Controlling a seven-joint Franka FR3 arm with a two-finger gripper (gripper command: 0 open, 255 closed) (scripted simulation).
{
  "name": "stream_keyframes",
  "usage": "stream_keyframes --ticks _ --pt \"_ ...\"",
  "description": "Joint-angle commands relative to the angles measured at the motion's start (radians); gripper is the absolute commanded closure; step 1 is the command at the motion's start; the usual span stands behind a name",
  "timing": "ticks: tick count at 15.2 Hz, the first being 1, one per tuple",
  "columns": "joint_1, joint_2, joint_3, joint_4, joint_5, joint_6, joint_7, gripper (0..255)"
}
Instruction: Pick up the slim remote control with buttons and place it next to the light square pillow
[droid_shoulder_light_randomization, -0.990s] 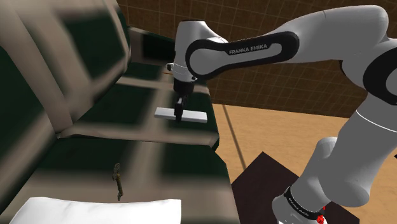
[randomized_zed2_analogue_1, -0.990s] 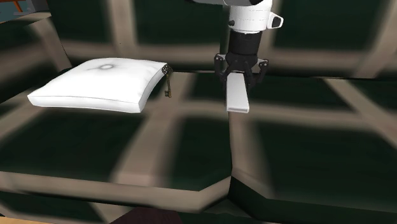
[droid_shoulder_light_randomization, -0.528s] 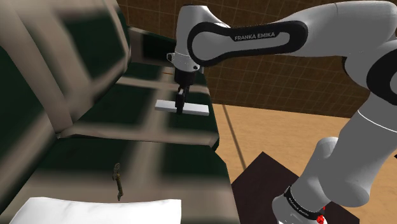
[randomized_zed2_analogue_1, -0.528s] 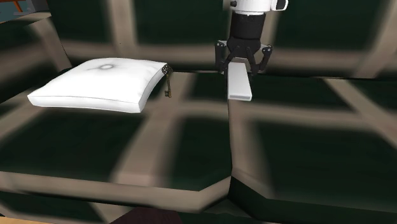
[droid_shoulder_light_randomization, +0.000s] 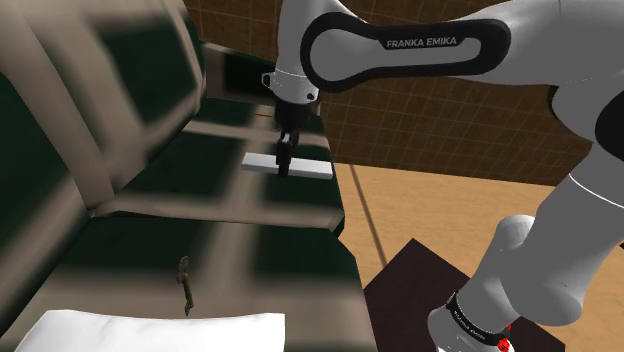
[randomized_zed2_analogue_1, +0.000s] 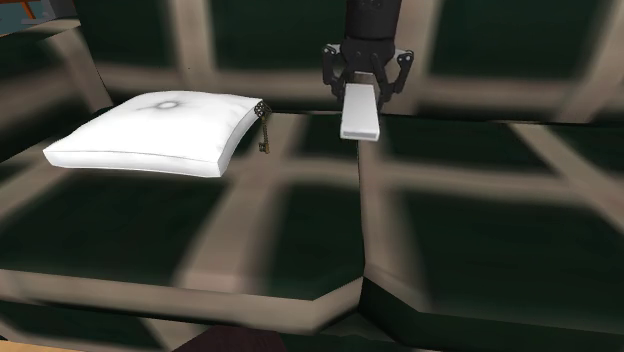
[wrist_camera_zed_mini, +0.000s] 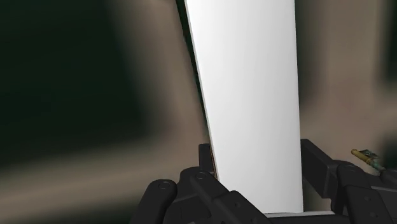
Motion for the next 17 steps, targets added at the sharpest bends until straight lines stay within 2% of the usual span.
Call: stream_keyframes --ticks 1,9,17 --pt "0.017 -0.04 0.018 -0.047 0.007 0.009 0.033 255" --pt "0.096 -0.164 0.109 -0.179 0.045 0.026 0.19 255" --pt "0.177 -0.231 0.218 -0.237 0.088 0.031 0.363 255"
